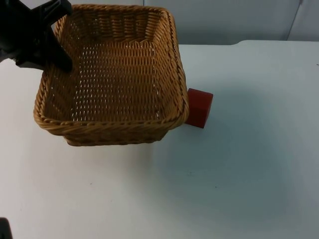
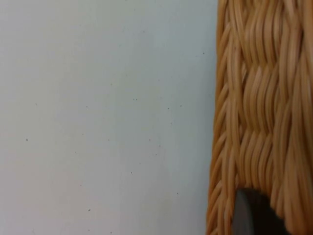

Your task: Pick up the basket with the left hand and place the cube into the basket with the right hand.

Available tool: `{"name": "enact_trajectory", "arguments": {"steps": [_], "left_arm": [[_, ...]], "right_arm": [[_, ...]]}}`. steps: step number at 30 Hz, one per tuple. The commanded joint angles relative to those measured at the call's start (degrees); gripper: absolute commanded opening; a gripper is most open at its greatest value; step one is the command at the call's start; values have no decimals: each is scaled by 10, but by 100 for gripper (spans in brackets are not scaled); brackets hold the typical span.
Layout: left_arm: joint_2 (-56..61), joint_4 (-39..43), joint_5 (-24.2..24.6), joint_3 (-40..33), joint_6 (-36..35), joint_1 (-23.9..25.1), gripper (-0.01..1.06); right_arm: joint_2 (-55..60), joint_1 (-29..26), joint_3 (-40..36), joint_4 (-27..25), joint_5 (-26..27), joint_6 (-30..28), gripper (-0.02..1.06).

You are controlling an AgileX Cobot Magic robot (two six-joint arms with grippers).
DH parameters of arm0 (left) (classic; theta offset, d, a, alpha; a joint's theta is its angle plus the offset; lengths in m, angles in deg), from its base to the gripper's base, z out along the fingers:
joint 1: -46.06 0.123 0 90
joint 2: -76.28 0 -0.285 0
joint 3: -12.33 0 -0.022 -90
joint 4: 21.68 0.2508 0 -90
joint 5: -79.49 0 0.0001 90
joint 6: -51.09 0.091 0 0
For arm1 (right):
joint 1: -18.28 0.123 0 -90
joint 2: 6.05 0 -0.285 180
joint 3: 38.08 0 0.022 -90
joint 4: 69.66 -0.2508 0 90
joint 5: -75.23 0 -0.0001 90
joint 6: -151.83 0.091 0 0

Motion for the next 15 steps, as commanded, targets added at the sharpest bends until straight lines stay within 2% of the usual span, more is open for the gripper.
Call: {"name": "enact_trajectory", "arguments": {"steps": [1,2,3,4,6,7,8,9,13,15], "left_arm": [[9,-13,-1,5,-4,1,0],[9,-13,-1,5,-4,1,0],[9,-13,-2,5,-4,1,0],[9,-13,-2,5,-4,1,0],[9,-13,-3,5,-4,1,0],[9,-13,-3,5,-4,1,0],[9,-13,-3,5,-4,1,0],[9,-13,-3,5,-4,1,0],[9,-13,-4,5,-4,1,0],[9,-13,-4,5,-4,1,0]], "right_arm": [[79,-4,58,11,32,1,26],[79,-4,58,11,32,1,26],[114,-4,83,11,34,1,35],[165,-4,114,11,37,0,53],[228,-4,152,12,37,-25,79],[246,-4,160,14,38,-30,86],[246,-4,160,14,38,-30,86],[295,-4,178,15,39,-49,105],[450,9,215,26,47,-72,105],[471,13,219,27,48,-72,105]]}}
